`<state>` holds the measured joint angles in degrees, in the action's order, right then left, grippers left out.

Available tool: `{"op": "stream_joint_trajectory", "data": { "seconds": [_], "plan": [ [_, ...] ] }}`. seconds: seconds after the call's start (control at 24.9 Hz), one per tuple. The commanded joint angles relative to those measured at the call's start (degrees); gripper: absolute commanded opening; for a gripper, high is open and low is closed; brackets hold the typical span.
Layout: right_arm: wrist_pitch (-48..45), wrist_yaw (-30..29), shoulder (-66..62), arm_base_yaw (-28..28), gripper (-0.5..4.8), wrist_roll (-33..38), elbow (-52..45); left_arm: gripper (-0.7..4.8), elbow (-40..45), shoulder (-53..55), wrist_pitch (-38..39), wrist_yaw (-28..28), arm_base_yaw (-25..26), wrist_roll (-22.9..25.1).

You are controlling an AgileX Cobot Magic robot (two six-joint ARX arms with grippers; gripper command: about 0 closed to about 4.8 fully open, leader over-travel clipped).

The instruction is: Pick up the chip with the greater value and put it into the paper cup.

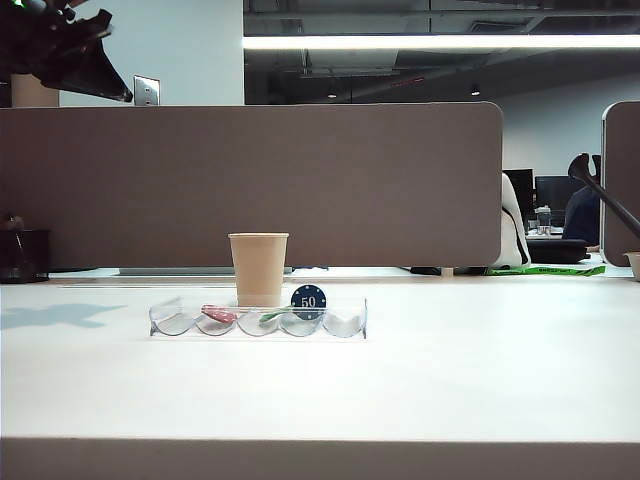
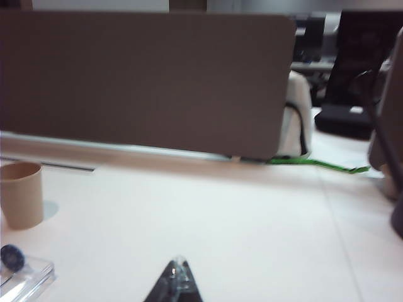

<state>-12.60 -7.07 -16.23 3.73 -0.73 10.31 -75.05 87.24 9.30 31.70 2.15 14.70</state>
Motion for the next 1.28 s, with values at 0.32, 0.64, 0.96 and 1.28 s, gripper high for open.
{"op": "stream_joint_trajectory", "data": {
  "seconds": [0.32, 0.64, 0.96, 1.28],
  "plan": [
    [7.15, 7.45, 16.13, 0.09, -0.01, 1.03, -7.37, -0.06, 0.79, -8.85, 4.85, 0.61, -0.04, 0.07],
    [6.95, 8.50, 16.33, -1.64, -0.01, 0.48, -9.94, -0.06, 13.66, -23.82, 4.76, 0.04, -0.02, -0.13],
    [5.51, 8.22, 16.33, -2.60, -0.01, 0.79, -9.94, -0.06, 23.21, -37.09, 5.18, -3.39, -0.02, -0.59],
    [5.53, 6.45, 16.33, -2.56, -0.01, 2.12, -9.94, -0.06, 34.16, -54.27, 5.64, -11.39, -0.02, -1.33]
  ]
}}
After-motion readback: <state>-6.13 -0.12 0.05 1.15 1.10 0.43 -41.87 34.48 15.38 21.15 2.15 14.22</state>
